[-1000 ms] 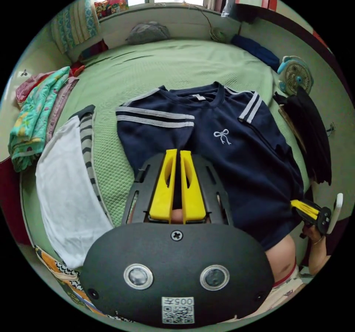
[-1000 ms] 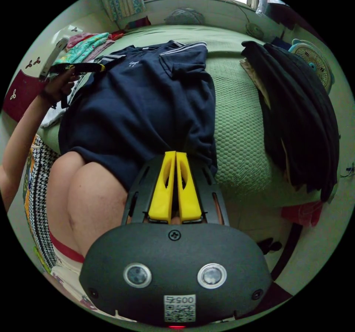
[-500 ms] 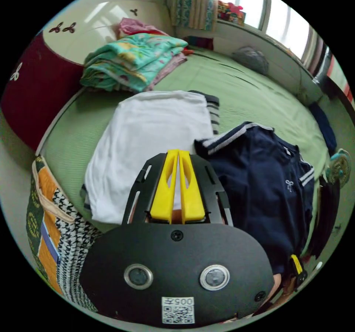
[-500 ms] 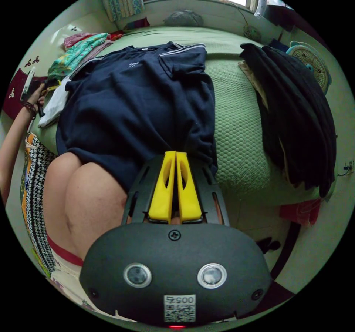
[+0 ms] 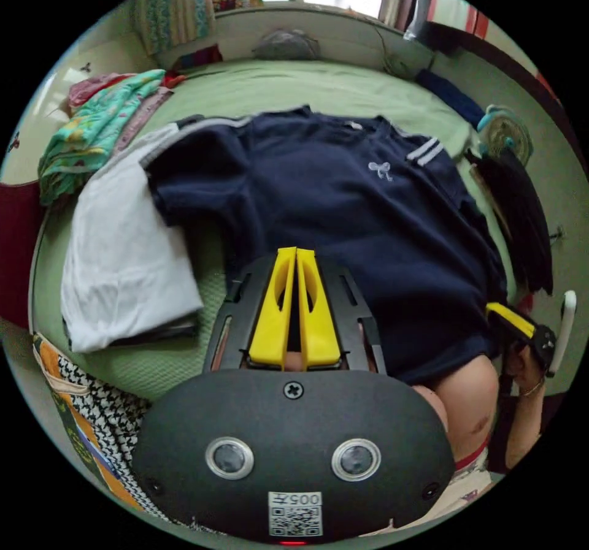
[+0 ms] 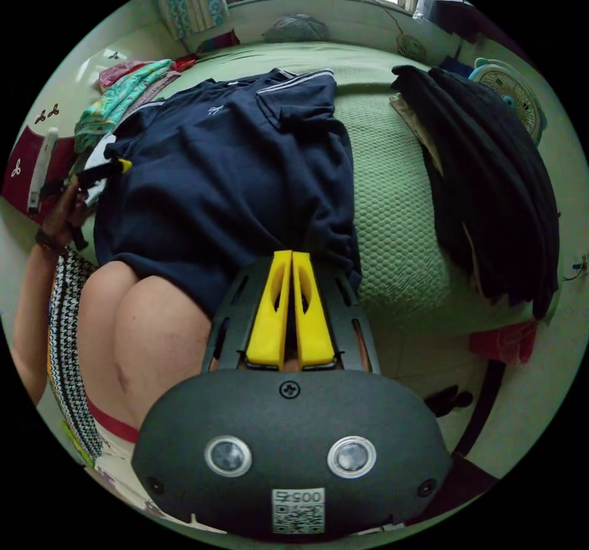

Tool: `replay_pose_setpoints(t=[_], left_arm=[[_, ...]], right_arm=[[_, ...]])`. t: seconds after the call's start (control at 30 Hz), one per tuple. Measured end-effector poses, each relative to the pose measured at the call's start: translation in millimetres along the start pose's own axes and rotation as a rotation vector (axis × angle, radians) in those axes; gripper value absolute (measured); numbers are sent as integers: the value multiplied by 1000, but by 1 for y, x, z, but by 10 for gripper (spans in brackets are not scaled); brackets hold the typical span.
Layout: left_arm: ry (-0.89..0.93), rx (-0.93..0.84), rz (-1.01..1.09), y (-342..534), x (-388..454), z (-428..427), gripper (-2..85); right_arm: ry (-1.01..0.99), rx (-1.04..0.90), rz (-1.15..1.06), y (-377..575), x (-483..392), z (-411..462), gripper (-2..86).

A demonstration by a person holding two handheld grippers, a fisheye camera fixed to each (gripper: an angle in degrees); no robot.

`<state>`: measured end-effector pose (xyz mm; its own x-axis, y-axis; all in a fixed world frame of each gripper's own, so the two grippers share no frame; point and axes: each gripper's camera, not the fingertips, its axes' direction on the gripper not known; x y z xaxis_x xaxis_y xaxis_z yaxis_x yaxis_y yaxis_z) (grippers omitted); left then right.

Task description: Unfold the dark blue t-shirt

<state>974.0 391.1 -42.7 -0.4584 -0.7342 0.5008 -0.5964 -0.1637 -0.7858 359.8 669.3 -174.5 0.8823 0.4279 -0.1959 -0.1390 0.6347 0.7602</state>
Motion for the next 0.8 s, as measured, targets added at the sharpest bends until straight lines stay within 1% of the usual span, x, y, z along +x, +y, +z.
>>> replay_pose_setpoints(t=[0.07,0.17,0.2,0.27,0.37,0.5,0.63,0.73,0.8], left_arm=[[-67,63,26,9,10,2,-5],[-94,49,15,12,16,5,-6],[-85,39,14,12,15,6,-6],[-51,33,3,14,12,8,-7],[-7,33,-2,18,8,11,-7],[14,36,-10,24,6,13,-6],[7,37,1,28,8,16,-6],[18,30,-6,31,7,18,-6],[44,20,-17,32,4,19,-6]], right_arm=[[-7,25,4,0,-1,-3,-12],[22,110,-68,6,-9,-15,-13],[38,138,-100,7,-15,-24,-13],[54,171,-91,2,-20,-40,-12],[9,240,-117,-21,-27,-64,-11],[58,303,-149,-82,-33,-67,-3],[69,178,-247,-145,-49,-35,40],[153,149,-319,-173,-63,-15,51],[156,118,-338,-187,-67,-4,55]])
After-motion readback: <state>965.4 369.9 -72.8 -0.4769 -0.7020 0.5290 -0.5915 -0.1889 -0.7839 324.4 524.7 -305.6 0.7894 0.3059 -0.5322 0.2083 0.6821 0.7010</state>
